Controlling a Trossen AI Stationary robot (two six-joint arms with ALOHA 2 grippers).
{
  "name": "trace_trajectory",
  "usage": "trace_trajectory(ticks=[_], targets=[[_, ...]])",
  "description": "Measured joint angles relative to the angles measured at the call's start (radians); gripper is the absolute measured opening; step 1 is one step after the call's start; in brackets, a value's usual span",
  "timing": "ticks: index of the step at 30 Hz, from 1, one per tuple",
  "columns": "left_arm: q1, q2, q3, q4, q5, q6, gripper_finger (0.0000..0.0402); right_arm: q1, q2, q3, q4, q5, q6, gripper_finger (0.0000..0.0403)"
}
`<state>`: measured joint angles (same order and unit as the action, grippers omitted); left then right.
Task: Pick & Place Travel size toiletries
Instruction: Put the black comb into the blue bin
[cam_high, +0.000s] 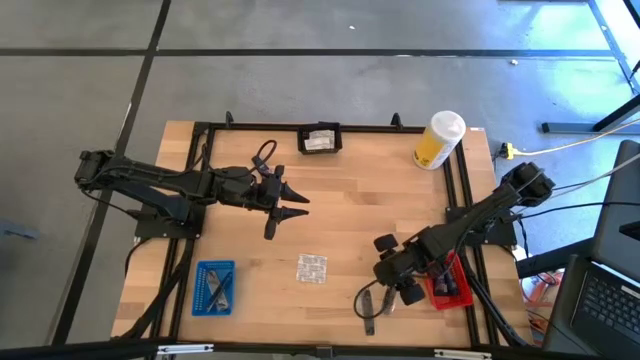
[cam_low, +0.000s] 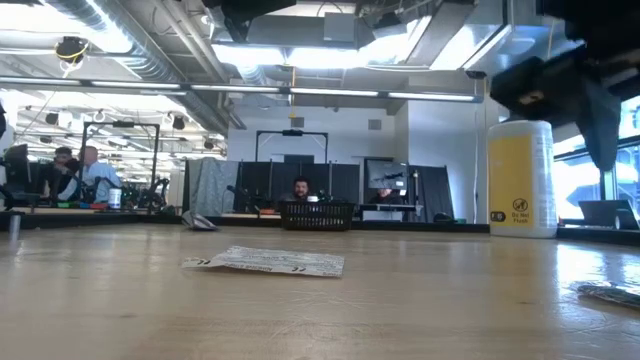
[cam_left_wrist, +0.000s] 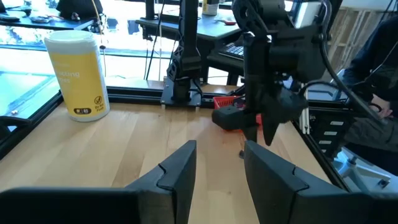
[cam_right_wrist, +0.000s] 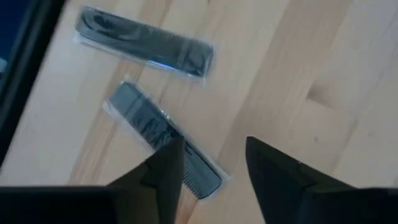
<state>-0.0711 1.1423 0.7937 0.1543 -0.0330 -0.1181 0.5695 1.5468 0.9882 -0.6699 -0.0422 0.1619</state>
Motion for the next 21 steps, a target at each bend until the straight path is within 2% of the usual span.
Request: trace_trajectory(ticks=[5, 10, 16, 21], targets=[[0.000, 0.000, 0.000, 0.000, 0.000, 0.000, 0.0129, 0.031, 0.054, 0.000, -0.011, -0.002, -0.023, 0.0216], [0.000, 0.000, 0.000, 0.000, 0.000, 0.000, 0.0129, 0.066, 0.122, 0.000, -0.066, -0.003, -0.069, 0.0239], [0.000, 0.000, 0.000, -0.001, 0.000, 0.000, 0.0129, 0.076, 0.165, 0.000, -0.064, 0.007, -0.108, 0.0244], [0.000, 0.000, 0.000, 0.000, 0.000, 0.000, 0.0129, 0.076, 0.188, 0.000, -0.081, 0.063, -0.150, 0.0241]])
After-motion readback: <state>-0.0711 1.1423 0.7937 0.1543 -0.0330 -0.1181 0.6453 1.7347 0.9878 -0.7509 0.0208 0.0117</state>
